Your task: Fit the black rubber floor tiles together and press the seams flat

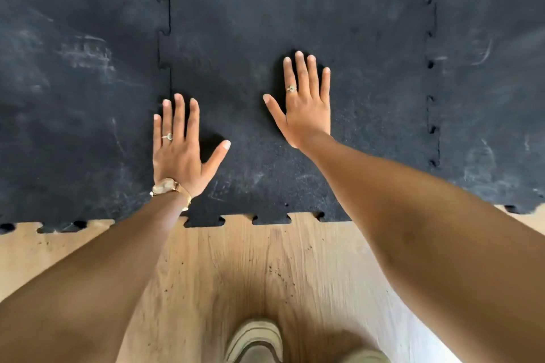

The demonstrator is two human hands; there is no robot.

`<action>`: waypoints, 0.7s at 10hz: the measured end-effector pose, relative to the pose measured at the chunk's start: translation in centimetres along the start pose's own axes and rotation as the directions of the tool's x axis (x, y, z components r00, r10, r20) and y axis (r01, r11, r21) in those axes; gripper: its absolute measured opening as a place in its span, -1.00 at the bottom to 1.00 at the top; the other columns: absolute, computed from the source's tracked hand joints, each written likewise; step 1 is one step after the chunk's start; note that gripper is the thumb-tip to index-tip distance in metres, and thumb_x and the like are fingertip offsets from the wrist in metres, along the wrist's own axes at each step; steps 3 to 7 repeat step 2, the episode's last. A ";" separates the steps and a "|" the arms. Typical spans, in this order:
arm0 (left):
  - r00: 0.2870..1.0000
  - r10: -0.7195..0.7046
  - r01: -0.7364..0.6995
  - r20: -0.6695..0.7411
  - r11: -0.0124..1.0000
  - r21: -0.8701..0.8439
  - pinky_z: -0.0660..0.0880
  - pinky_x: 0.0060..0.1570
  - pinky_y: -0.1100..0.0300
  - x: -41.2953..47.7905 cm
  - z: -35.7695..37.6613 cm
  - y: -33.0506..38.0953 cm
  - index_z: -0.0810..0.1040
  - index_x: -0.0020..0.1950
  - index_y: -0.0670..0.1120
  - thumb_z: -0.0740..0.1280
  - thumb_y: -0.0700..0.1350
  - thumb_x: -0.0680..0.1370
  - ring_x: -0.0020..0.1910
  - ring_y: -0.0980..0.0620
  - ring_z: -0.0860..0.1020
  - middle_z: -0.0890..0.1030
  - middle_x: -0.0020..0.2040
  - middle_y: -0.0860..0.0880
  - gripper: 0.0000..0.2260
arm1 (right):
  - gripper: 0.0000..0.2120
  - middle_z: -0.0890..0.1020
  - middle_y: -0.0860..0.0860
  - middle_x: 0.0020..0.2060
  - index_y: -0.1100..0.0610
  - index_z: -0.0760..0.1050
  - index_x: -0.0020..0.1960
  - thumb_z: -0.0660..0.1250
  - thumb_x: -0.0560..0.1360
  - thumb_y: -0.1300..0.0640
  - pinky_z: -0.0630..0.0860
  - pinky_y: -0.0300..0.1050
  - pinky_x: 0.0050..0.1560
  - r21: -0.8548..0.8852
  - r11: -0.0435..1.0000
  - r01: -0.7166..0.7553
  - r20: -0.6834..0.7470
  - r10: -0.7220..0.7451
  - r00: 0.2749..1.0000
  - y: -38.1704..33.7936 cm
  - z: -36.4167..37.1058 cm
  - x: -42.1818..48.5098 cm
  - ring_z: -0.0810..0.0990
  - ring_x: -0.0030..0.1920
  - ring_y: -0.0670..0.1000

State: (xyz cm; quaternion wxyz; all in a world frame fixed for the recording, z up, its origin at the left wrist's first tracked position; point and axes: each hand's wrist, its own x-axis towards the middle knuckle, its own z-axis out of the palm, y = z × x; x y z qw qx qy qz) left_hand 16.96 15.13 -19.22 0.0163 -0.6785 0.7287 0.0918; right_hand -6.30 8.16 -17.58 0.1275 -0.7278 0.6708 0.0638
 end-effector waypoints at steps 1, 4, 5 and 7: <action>1.000 -0.011 0.012 0.023 1.000 -0.022 -0.16 0.53 -0.03 -1.3 0.0 0.9 -0.07 0.59 -0.12 0.02 0.38 0.54 0.57 -0.15 -0.08 -0.03 0.60 -0.16 -0.19 | -0.28 -0.13 0.09 0.58 0.19 -0.19 0.57 -0.08 0.62 -0.25 -0.17 0.11 0.55 -0.062 0.988 0.140 0.066 -0.136 0.988 1.5 -2.0 -2.4 -0.21 0.57 0.11; 0.968 -0.099 0.101 0.230 0.995 0.001 -0.05 0.53 -0.07 -0.4 -3.5 2.3 -0.08 0.59 -0.19 -0.09 0.39 0.52 0.57 -0.17 -0.07 -0.05 0.60 -0.18 -0.16 | -0.26 -0.10 0.12 0.58 0.24 -0.20 0.56 -0.02 0.62 -0.21 -0.10 0.12 0.55 -0.233 0.875 0.425 -0.005 -0.438 0.899 4.0 -7.3 -7.4 -0.15 0.57 0.13; 0.968 -0.099 0.101 0.230 0.995 0.001 -0.05 0.53 -0.07 -0.4 -3.5 2.3 -0.08 0.59 -0.19 -0.09 0.39 0.52 0.57 -0.17 -0.07 -0.05 0.60 -0.18 -0.16 | -0.26 -0.10 0.12 0.58 0.24 -0.20 0.56 -0.02 0.62 -0.21 -0.10 0.12 0.55 -0.233 0.875 0.425 -0.005 -0.438 0.899 4.0 -7.3 -7.4 -0.15 0.57 0.13; 0.968 -0.099 0.101 0.230 0.995 0.001 -0.05 0.53 -0.07 -0.4 -3.5 2.3 -0.08 0.59 -0.19 -0.09 0.39 0.52 0.57 -0.17 -0.07 -0.05 0.60 -0.18 -0.16 | -0.26 -0.10 0.12 0.58 0.24 -0.20 0.56 -0.02 0.62 -0.21 -0.10 0.12 0.55 -0.233 0.875 0.425 -0.005 -0.438 0.899 4.0 -7.3 -7.4 -0.15 0.57 0.13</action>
